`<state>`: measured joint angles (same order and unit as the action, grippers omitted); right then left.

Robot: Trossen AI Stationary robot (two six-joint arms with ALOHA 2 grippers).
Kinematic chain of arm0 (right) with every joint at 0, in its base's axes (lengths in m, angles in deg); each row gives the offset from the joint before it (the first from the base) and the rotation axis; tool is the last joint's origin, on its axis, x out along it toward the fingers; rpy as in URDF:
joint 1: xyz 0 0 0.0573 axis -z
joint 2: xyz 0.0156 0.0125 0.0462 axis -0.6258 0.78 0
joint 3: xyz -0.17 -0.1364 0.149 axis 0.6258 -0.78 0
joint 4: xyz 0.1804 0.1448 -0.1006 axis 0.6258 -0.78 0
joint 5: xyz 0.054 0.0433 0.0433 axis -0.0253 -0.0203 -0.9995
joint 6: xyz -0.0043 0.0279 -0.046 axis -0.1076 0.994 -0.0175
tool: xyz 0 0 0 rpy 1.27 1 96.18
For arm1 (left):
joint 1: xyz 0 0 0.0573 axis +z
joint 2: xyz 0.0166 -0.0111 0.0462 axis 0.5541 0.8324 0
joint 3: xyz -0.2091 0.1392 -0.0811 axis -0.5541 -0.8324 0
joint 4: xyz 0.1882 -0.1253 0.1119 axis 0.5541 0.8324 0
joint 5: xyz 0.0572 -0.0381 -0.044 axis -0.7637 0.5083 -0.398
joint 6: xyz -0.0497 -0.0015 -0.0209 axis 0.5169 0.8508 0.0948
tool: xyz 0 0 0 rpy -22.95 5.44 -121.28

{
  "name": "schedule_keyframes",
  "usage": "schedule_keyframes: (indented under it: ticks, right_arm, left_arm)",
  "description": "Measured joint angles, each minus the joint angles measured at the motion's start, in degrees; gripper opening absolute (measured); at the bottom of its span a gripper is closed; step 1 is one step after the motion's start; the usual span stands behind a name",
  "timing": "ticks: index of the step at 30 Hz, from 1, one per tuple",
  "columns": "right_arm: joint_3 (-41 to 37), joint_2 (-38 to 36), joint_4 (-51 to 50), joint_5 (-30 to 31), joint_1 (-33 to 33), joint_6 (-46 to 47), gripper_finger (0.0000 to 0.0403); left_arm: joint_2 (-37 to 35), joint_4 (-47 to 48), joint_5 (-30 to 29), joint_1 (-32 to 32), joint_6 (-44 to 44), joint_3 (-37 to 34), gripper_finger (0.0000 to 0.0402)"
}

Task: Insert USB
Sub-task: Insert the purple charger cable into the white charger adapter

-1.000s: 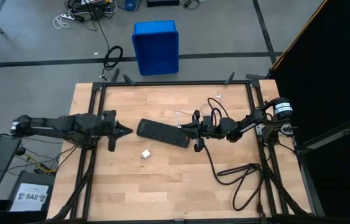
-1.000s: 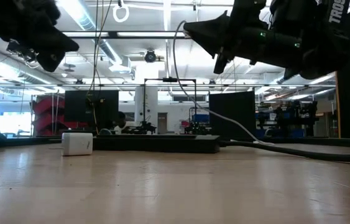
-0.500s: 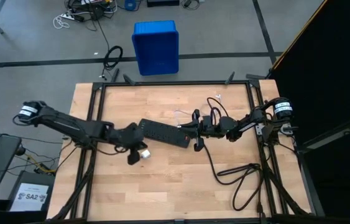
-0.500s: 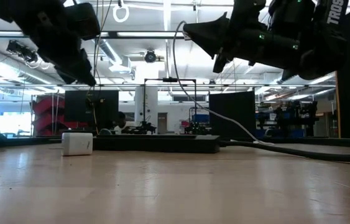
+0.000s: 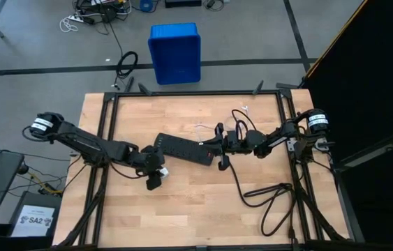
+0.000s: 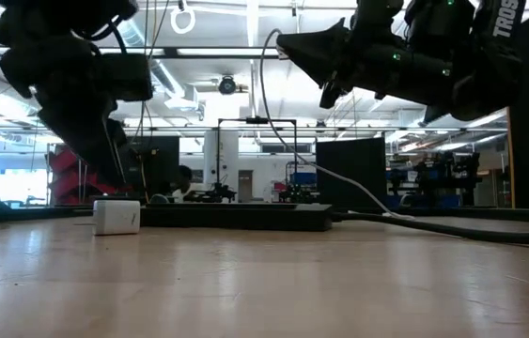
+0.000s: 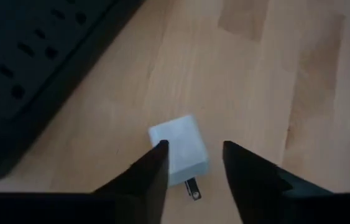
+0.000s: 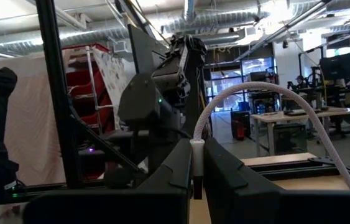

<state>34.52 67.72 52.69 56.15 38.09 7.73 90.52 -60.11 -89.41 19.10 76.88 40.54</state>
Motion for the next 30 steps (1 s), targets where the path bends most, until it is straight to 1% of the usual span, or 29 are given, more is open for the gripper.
schedule_keyframes:
  ticks: [4,8,16,21,24,26,29,30]
  right_arm:
    - [0.0,0.0,-0.8,0.0,0.0,0.0,0.0000]
    - [0.0,0.0,-1.0,0.0,0.0,0.0,0.0000]
    - [0.0,0.0,-1.2,0.0,0.0,0.0,0.0000]
    - [0.0,0.0,-1.2,0.0,0.0,0.0,0.0000]
    - [0.0,0.0,-1.2,0.0,0.0,0.0,0.0000]
    - [0.0,0.0,-1.2,0.0,0.0,0.0,0.0000]
    - [0.0,0.0,-1.2,0.0,0.0,0.0,0.0000]
    - [0.0,0.0,-1.2,0.0,0.0,0.0,0.0000]
  left_arm:
    - [2.0,-0.9,1.8,0.0,1.5,0.0,0.0199]
    - [3.7,-3.0,2.0,0.0,1.6,0.0,0.0221]
    - [7.2,-2.9,1.3,0.0,0.2,0.0,0.0224]
    - [9.7,-2.9,-0.1,0.4,-1.2,0.7,0.0222]
    - [11.8,-2.8,-0.3,0.6,-3.0,1.6,0.0206]
    - [13.0,-2.8,-0.2,0.6,-3.4,2.1,0.0181]
    - [14.6,-3.2,0.7,0.6,-3.4,2.8,0.0132]
    - [14.7,-3.7,1.4,0.6,-3.4,2.9,0.0126]
